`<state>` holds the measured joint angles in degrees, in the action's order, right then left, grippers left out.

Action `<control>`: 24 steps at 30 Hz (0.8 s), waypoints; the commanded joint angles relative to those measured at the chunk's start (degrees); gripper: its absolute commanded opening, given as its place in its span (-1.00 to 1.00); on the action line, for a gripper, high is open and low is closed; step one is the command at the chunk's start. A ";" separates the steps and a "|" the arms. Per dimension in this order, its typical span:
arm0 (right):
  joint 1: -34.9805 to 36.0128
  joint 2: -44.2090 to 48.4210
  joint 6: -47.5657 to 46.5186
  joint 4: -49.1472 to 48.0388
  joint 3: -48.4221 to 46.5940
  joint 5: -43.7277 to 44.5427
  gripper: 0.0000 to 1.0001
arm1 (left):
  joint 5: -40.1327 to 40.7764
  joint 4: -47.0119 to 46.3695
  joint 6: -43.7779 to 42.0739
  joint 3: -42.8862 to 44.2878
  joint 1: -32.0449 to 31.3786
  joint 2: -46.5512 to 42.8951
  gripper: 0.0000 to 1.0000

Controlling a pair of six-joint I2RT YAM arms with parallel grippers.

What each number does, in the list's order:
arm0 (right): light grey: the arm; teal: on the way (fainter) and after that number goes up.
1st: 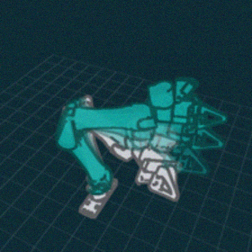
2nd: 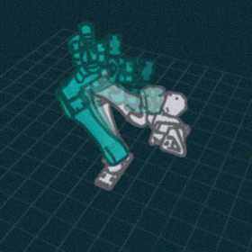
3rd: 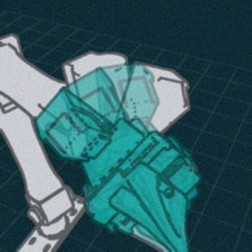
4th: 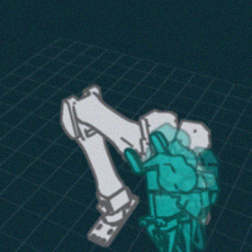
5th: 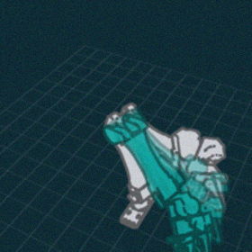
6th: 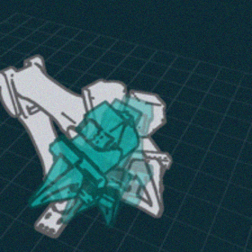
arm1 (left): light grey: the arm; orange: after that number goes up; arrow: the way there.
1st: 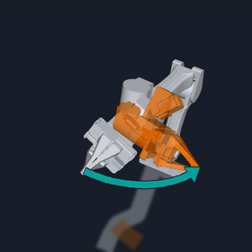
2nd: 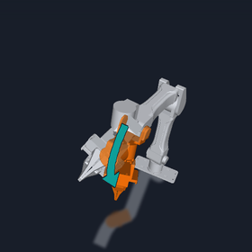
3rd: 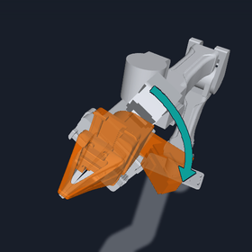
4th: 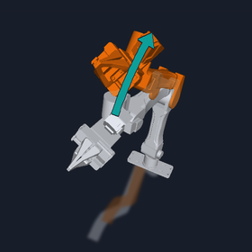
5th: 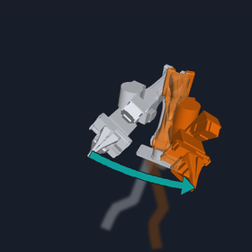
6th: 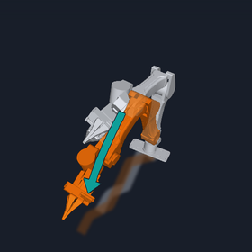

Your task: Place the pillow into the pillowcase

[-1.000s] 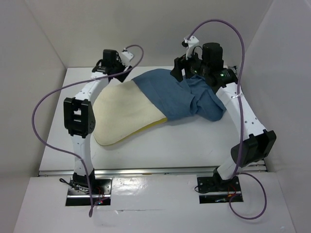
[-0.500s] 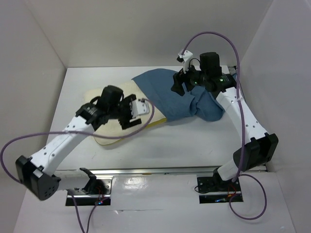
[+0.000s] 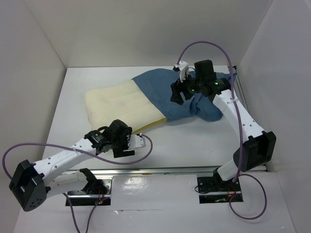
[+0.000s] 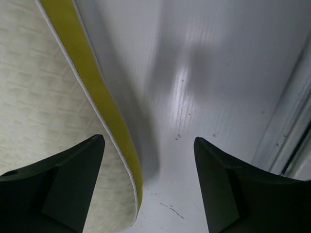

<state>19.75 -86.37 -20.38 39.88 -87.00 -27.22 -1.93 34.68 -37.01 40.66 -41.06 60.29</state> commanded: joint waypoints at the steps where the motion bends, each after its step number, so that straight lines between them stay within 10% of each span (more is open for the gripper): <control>1: 0.73 2.34 1.22 0.73 1.13 0.94 0.61 | 6.93 -13.38 1.51 -2.69 -0.60 1.84 0.76; 18: 1.26 2.34 1.75 -0.42 1.75 1.47 0.64 | 18.73 -31.08 5.02 -2.71 -0.60 18.36 0.68; 24: 1.26 3.05 1.75 0.11 2.88 1.47 0.58 | 14.59 -22.91 8.97 3.45 -0.08 23.03 -1.00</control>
<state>20.38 -86.17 -19.05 40.23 -85.08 -25.87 16.62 7.49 -31.75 41.39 -41.25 81.69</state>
